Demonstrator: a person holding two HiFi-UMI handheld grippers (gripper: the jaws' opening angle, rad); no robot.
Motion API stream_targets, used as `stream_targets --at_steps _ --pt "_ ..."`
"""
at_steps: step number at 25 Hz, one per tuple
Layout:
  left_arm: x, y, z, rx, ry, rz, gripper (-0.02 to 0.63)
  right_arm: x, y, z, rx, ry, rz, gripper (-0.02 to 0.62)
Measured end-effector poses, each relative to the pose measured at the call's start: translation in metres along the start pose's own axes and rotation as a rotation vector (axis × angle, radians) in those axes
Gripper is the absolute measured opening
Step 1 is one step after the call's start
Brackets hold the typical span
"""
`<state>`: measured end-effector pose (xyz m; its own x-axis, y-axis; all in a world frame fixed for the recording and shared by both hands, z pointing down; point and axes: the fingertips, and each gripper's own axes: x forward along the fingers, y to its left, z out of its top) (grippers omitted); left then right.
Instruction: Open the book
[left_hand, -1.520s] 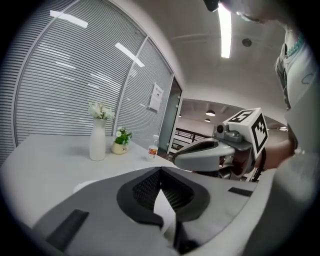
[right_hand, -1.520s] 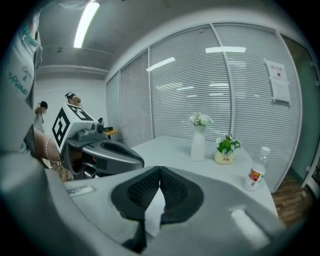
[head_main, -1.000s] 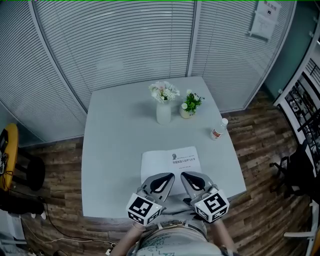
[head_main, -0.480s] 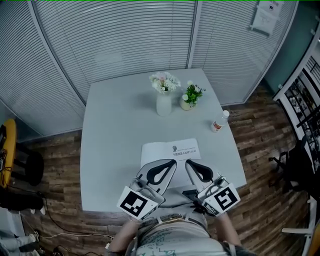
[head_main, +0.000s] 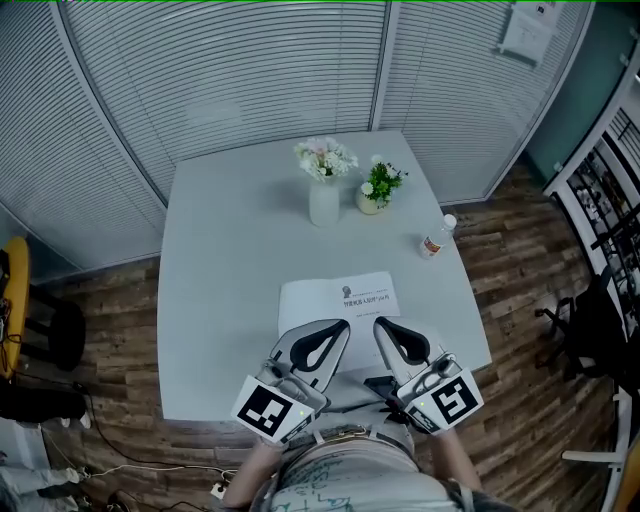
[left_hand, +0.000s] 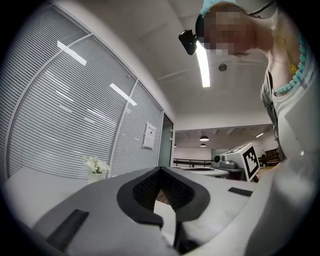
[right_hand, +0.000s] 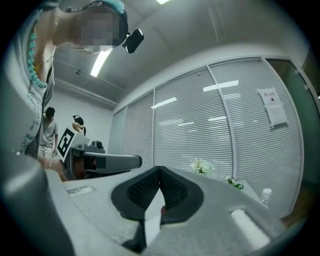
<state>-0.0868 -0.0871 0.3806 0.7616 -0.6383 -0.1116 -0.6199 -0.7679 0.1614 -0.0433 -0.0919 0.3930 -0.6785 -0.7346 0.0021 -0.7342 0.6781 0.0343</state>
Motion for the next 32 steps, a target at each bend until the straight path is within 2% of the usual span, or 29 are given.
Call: stream_targets --at_steps 7,13,22,32 --pt "-0.006 -0.007 -0.015 -0.072 0.019 0.003 -0.002 -0.004 0.005 -0.012 0.014 0.024 0.004 0.003" --pt "-0.01 -0.007 -0.021 -0.093 0.028 0.033 -0.002 -0.007 0.004 -0.019 0.013 0.033 -0.014 0.003" --pt "-0.011 -0.006 -0.027 -0.083 0.043 0.062 -0.002 -0.01 0.0 -0.019 0.054 0.013 -0.042 0.003" --pt "-0.008 -0.012 -0.035 -0.091 0.059 0.051 -0.002 -0.014 0.004 -0.028 0.03 0.05 -0.032 0.003"
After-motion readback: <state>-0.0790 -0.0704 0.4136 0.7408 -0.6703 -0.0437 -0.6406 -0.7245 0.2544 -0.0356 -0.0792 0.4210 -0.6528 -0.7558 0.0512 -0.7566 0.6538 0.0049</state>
